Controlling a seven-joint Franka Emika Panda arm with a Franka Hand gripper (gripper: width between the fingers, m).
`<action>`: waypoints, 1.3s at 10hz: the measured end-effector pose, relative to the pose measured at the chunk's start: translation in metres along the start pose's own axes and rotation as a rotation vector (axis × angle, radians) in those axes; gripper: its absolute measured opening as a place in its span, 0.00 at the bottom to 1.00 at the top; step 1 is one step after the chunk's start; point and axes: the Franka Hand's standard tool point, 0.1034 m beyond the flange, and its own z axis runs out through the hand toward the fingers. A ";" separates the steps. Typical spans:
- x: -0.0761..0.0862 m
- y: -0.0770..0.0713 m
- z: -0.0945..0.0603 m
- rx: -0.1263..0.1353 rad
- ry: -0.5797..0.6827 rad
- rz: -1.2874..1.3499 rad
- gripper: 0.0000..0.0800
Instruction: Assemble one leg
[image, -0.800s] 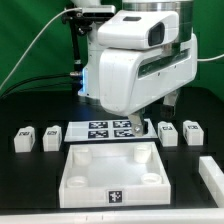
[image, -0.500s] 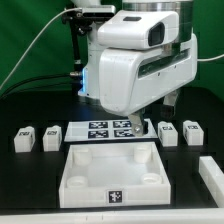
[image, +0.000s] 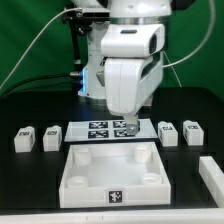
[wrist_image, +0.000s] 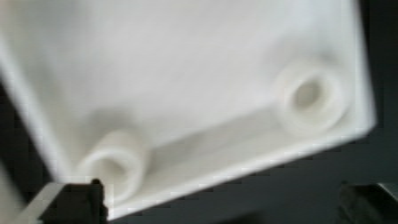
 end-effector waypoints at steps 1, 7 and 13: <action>-0.015 -0.013 0.009 -0.004 0.004 -0.132 0.81; -0.037 -0.036 0.072 0.001 0.037 -0.176 0.81; -0.036 -0.037 0.074 0.004 0.037 -0.136 0.28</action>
Offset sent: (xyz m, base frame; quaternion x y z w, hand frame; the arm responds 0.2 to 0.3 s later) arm -0.0041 -0.0035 -0.0468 -0.0388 0.0483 -0.0338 0.9975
